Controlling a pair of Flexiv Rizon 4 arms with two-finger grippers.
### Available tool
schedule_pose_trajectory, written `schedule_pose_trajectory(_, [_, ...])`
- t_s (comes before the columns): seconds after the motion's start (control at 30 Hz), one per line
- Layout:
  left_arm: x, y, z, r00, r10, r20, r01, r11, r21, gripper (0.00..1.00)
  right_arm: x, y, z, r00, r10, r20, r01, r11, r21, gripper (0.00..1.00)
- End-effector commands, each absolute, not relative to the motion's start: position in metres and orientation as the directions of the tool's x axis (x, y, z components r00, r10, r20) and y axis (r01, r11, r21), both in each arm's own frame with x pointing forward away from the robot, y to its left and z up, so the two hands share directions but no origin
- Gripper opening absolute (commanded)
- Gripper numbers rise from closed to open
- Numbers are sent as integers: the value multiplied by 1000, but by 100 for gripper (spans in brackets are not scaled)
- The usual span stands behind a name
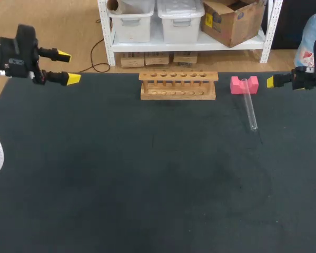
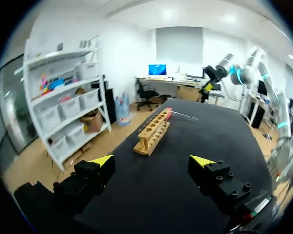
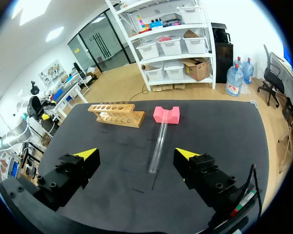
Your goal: Grasp the test tube, adjust it, and insert it.
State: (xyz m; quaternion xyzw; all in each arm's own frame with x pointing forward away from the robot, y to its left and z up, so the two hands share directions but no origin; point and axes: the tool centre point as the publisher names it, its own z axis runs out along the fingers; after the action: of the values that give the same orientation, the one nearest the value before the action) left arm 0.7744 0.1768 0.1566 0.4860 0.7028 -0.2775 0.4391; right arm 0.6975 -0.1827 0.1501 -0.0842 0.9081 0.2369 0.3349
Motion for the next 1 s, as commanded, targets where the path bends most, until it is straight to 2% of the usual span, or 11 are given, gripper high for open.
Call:
schedule_pose_trajectory(0.03, [804, 168, 138, 14, 378, -926, 999, 33, 29, 100, 698, -183, 150, -761, 5, -649, -312, 874, 373, 100])
schedule_pose_trajectory(0.4, [839, 145, 109, 36, 387, -921, 999, -32, 25, 100, 698, -183, 150, -761, 5, -649, -312, 874, 373, 100])
schedule_pose_trajectory(1.0, [861, 120, 84, 7, 366, -931, 1000, -20, 0, 100, 698, -183, 150, -761, 5, -649, -312, 874, 373, 100])
